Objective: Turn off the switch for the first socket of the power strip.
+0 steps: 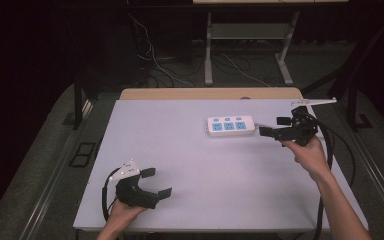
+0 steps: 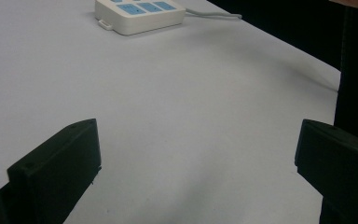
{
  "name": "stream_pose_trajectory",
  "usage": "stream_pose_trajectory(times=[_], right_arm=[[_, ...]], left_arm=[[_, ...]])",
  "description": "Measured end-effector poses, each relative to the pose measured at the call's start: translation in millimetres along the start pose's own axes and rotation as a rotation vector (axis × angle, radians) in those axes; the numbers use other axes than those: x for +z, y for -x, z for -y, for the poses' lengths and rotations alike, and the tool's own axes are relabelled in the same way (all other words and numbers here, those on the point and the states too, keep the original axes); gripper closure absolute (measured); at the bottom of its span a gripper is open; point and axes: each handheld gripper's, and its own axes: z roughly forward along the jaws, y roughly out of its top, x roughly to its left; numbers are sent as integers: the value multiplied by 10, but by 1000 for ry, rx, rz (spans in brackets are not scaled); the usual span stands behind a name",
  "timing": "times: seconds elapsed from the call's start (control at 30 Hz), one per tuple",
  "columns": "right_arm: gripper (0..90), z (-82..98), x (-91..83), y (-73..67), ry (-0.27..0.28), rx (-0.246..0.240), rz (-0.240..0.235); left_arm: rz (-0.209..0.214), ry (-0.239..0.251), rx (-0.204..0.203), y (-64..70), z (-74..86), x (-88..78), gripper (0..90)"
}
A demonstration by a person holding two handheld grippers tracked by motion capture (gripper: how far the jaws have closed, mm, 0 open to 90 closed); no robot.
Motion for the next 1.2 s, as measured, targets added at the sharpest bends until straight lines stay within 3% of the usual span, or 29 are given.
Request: stream_pose_trajectory(times=[0.83, 1.03, 1.2], right_arm=[[2, 596, -196, -269, 32, -31, -87], [2, 791, -211, -352, 39, -44, -116], [3, 986, -202, -421, 25, -60, -114]], left_arm=[[-2, 1, -3, 0, 1, -1, 0], [-3, -1, -1, 2, 2, 5, 0], [-2, -1, -2, 6, 2, 7, 0]])
